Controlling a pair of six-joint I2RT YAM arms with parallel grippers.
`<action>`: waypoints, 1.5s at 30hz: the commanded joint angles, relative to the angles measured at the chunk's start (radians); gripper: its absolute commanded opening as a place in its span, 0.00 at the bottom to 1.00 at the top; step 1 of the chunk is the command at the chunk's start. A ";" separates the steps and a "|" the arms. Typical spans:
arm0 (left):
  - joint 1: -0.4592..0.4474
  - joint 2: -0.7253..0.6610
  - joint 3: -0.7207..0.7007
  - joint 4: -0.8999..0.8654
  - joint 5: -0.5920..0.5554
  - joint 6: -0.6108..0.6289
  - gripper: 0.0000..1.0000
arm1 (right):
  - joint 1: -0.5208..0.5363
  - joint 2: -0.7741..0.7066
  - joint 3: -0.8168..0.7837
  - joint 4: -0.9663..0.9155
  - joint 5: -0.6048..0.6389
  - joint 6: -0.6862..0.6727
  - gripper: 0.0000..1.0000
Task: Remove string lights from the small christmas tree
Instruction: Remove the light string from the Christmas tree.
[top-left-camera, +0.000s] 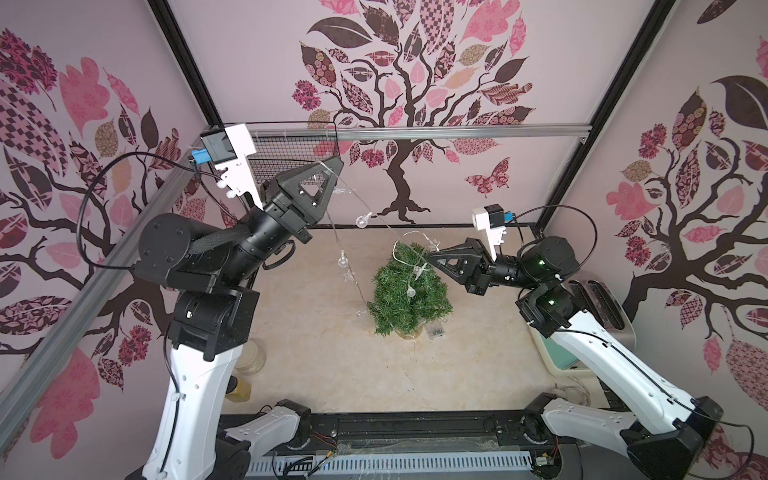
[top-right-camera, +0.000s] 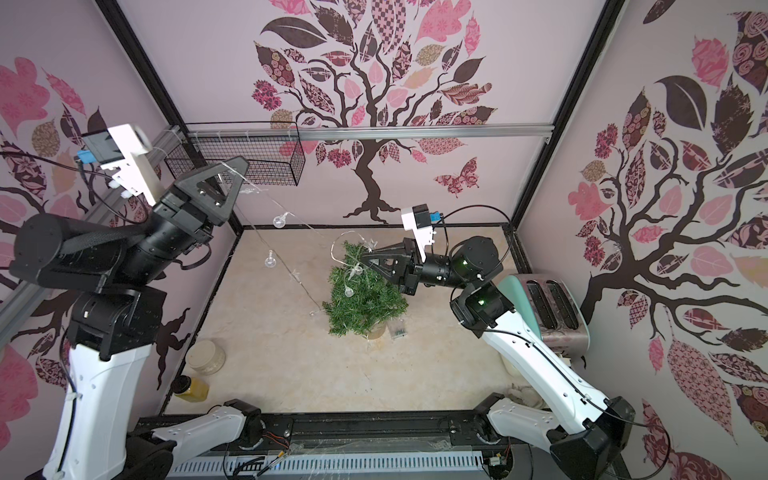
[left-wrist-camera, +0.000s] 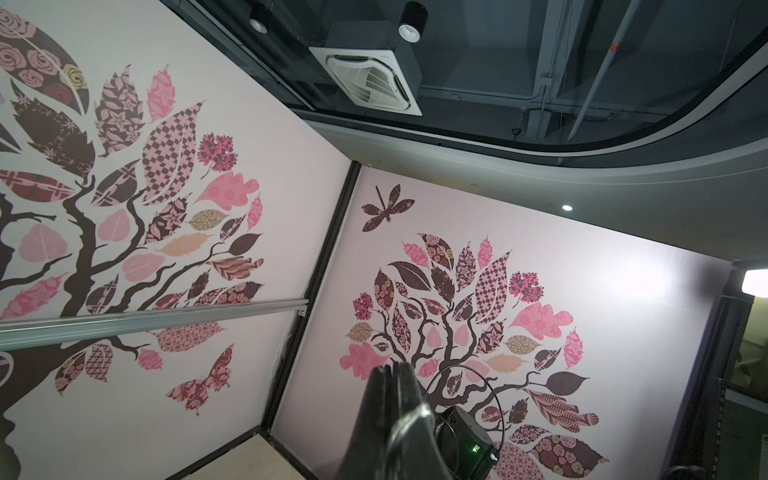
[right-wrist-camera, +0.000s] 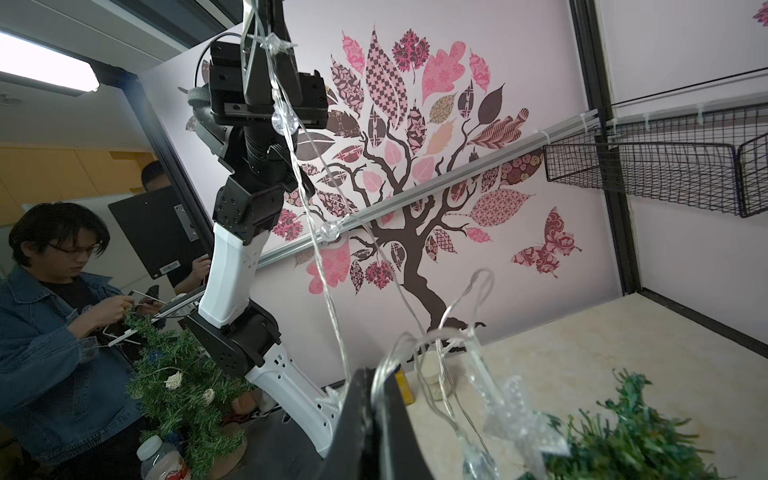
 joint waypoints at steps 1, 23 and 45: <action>0.000 -0.028 0.027 0.107 0.047 -0.073 0.00 | -0.002 -0.016 0.003 -0.013 -0.017 -0.019 0.00; -0.002 -0.275 -0.353 0.359 0.114 -0.378 0.00 | 0.076 -0.062 -0.146 -0.072 -0.023 -0.152 0.00; -0.002 -0.402 -0.596 0.440 0.078 -0.510 0.00 | 0.490 0.121 -0.175 -0.020 0.241 -0.465 0.08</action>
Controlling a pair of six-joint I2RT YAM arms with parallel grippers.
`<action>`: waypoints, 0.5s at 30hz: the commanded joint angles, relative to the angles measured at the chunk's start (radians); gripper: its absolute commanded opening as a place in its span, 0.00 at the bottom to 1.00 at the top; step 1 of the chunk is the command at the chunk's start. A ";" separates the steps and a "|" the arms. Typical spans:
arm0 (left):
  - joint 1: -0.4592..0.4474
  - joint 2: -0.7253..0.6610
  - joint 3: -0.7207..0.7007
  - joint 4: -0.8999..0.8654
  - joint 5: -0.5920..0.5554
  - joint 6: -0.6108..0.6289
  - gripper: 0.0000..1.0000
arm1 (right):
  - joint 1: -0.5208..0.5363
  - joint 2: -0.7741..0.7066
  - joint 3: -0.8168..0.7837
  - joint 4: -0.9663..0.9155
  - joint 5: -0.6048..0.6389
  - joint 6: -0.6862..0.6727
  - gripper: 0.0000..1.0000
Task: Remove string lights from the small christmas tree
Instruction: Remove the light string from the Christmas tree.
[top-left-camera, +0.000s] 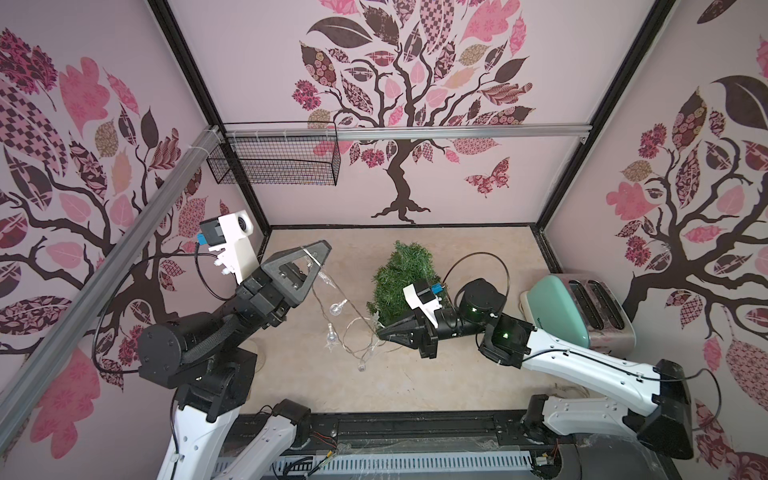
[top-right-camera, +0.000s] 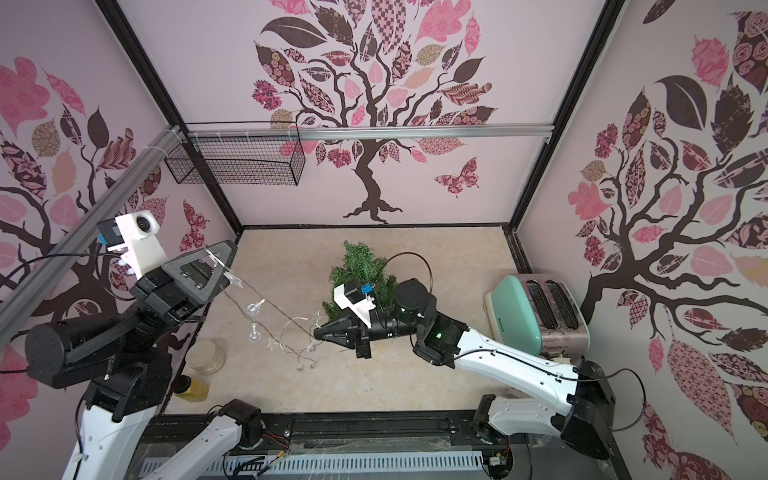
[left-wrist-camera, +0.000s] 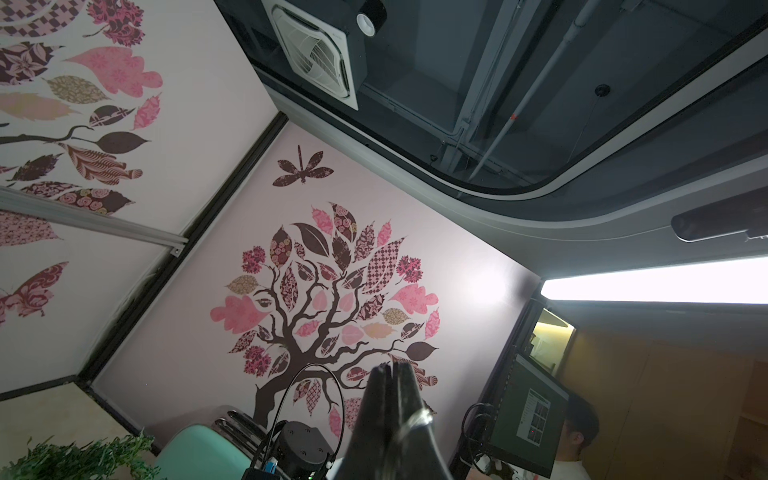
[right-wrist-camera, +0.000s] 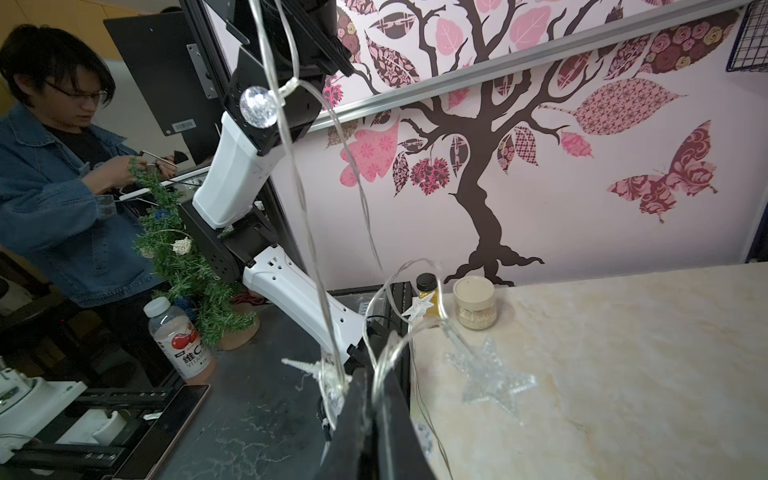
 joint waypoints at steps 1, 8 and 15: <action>0.001 -0.001 0.005 0.069 -0.030 -0.026 0.00 | 0.042 0.046 0.029 0.019 0.050 -0.063 0.09; -0.001 0.018 0.020 0.082 -0.032 -0.032 0.00 | 0.077 0.159 0.078 0.080 0.070 -0.087 0.26; -0.005 0.033 0.024 0.106 -0.036 -0.052 0.00 | 0.099 0.258 0.143 0.121 0.107 -0.106 0.48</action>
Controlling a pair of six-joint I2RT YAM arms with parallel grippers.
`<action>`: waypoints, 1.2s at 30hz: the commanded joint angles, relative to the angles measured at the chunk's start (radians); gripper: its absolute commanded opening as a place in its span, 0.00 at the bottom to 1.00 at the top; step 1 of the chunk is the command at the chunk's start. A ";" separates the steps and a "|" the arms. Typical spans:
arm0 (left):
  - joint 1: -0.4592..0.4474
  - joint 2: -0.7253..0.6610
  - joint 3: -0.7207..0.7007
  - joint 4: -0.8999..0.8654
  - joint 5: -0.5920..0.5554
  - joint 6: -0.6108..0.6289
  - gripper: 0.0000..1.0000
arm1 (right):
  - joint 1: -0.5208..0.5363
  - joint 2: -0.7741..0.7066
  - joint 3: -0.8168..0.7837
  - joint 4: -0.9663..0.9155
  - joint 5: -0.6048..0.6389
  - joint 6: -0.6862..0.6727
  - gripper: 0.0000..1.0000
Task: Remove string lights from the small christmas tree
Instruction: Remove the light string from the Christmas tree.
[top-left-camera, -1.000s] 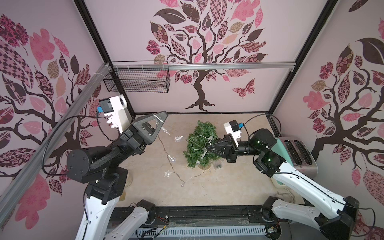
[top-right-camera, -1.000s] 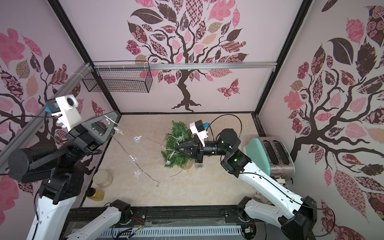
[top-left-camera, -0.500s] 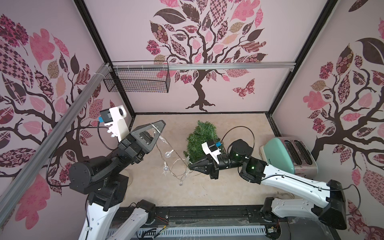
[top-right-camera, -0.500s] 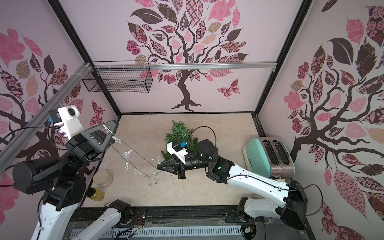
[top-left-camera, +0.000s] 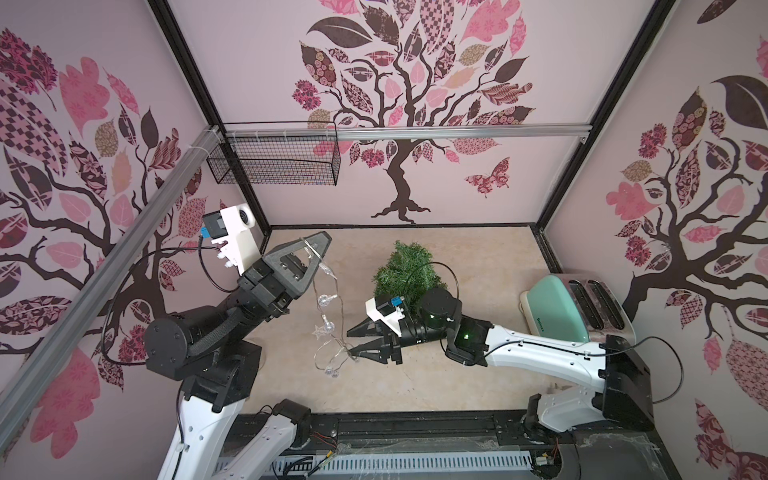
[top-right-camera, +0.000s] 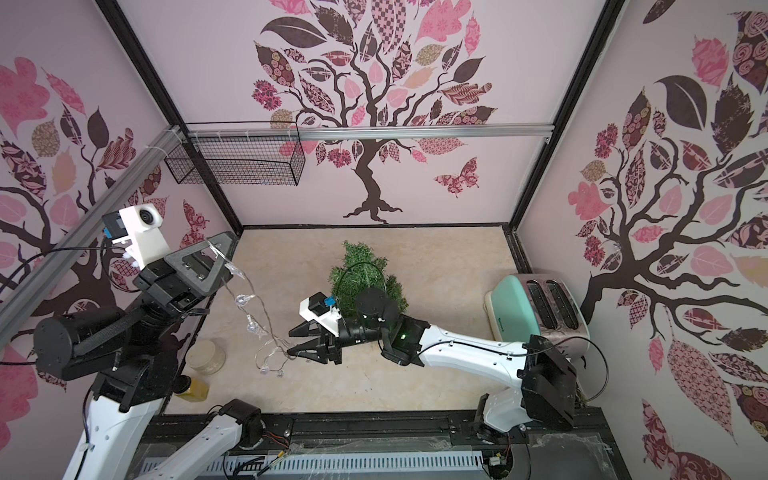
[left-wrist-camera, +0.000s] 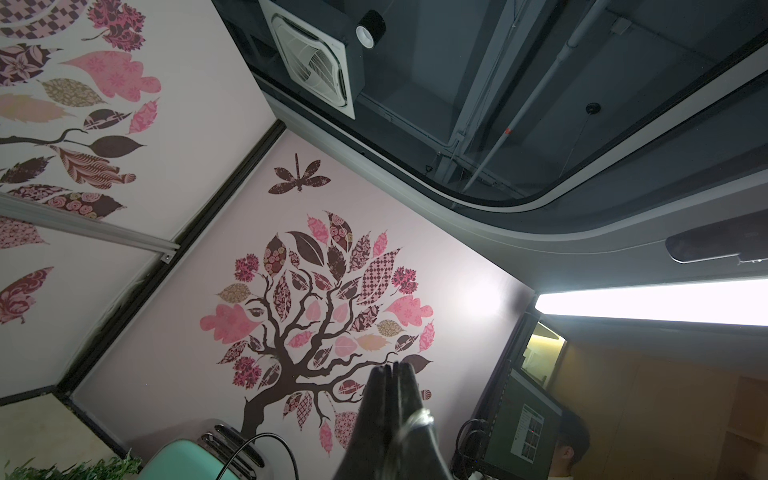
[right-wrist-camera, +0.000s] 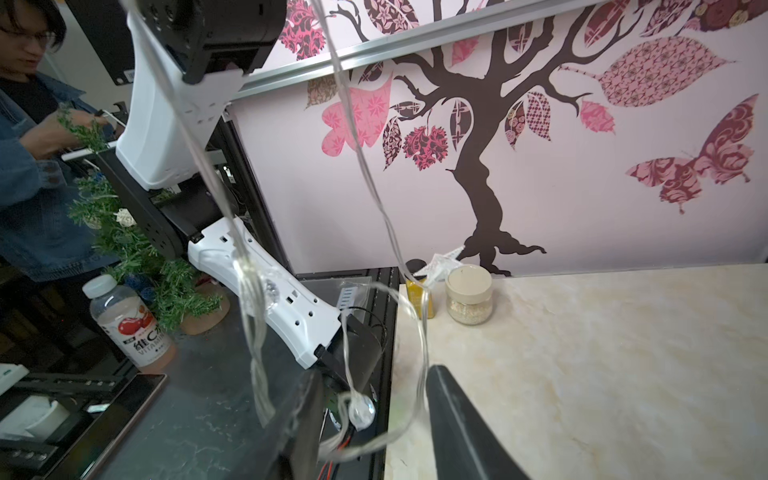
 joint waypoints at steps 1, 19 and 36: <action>-0.005 0.004 0.022 0.042 -0.012 -0.014 0.00 | 0.011 0.036 0.070 0.043 0.029 -0.022 0.49; -0.008 -0.017 0.060 -0.087 -0.051 0.094 0.00 | 0.033 0.061 0.083 0.047 0.015 0.012 0.14; -0.008 0.014 0.049 -0.261 -0.094 0.183 0.00 | 0.035 -0.116 -0.107 0.219 -0.083 0.238 0.00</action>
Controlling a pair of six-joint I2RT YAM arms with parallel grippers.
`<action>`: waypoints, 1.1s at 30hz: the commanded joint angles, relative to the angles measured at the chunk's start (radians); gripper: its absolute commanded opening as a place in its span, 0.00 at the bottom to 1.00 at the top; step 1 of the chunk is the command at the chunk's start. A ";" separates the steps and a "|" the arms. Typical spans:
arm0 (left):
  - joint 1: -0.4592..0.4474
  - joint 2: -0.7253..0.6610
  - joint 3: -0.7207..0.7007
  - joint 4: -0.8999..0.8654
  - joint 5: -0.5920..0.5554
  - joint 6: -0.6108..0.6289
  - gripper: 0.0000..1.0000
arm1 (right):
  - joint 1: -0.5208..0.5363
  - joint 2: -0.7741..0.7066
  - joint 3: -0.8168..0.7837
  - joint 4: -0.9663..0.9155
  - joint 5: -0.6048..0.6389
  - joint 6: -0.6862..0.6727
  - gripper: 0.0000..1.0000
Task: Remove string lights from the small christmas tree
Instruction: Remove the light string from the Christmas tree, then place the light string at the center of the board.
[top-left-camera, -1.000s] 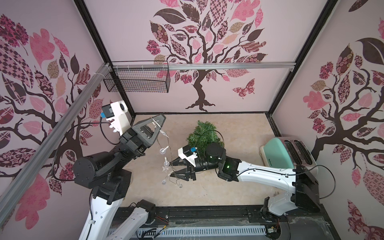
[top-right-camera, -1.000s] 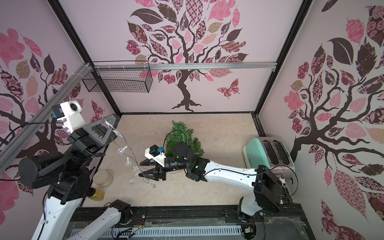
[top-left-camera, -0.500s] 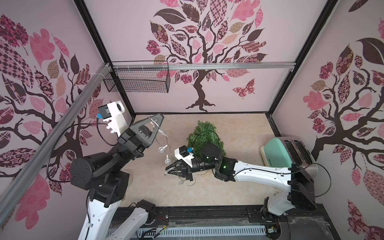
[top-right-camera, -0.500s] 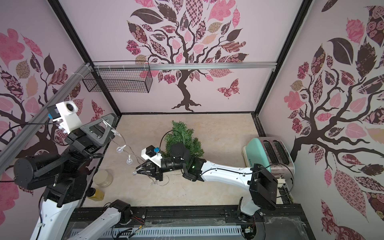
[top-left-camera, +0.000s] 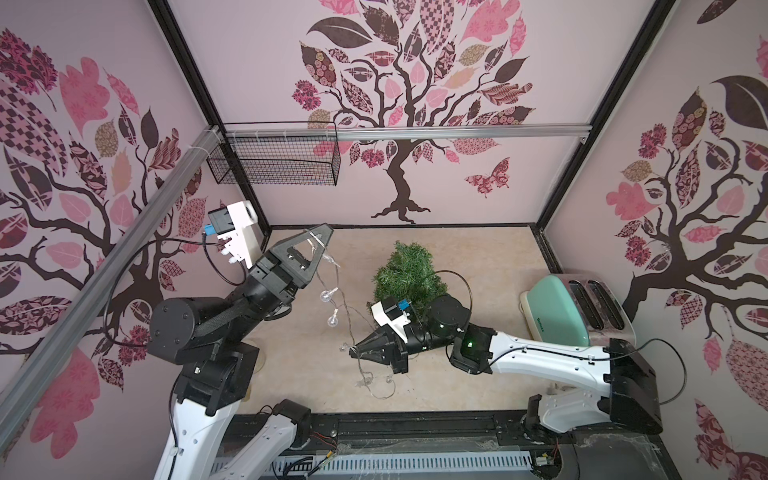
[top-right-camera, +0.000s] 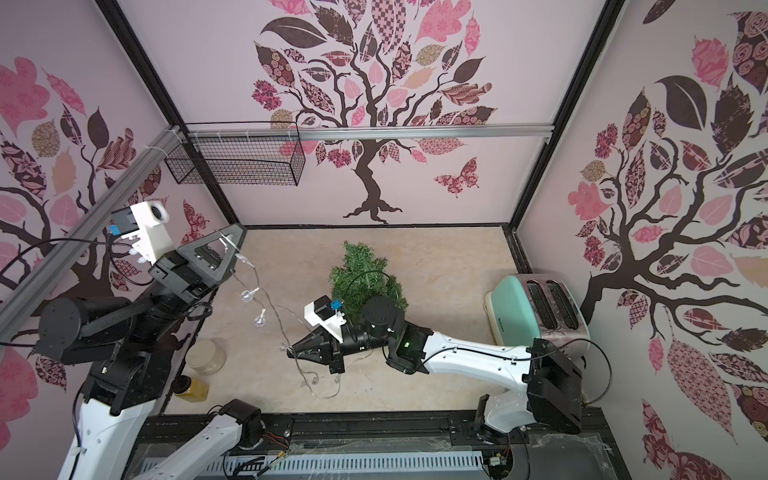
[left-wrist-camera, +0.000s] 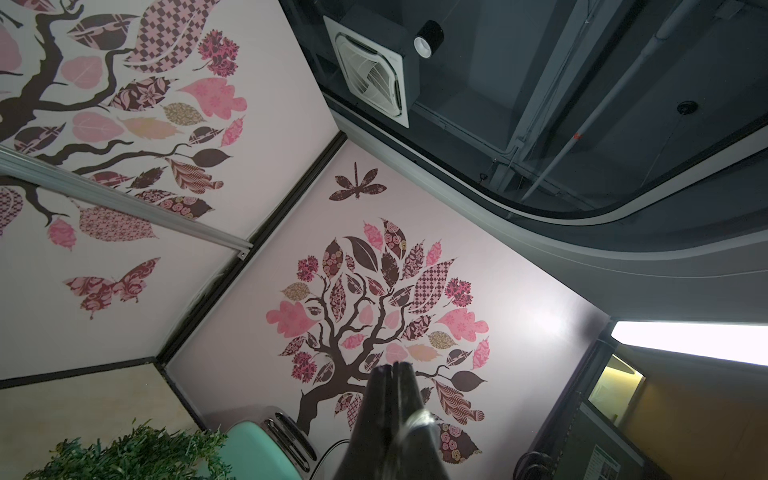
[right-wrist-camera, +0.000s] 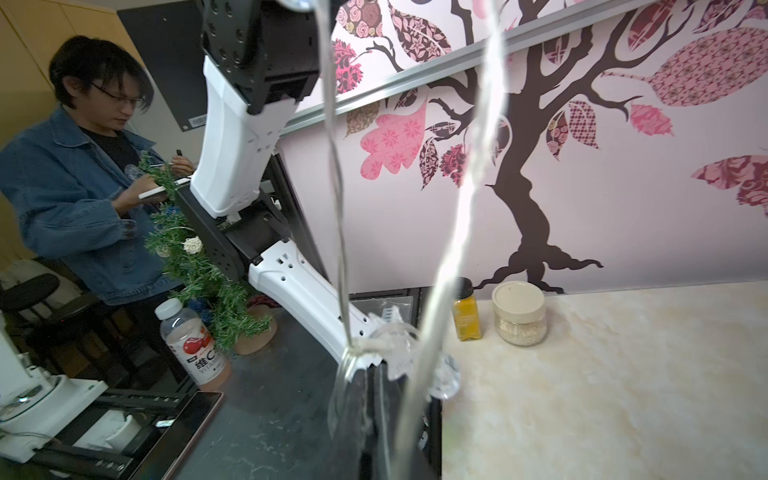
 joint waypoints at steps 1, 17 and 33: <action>-0.004 -0.002 -0.006 -0.007 0.012 0.018 0.00 | 0.008 -0.062 -0.015 0.056 -0.013 0.048 0.00; -0.578 0.113 0.048 -0.197 -0.245 0.417 0.00 | 0.007 -0.386 -0.175 -0.214 0.282 -0.117 0.00; -0.740 0.256 0.193 -0.204 -0.323 0.498 0.00 | -0.135 -0.572 -0.005 -0.423 0.539 -0.302 0.00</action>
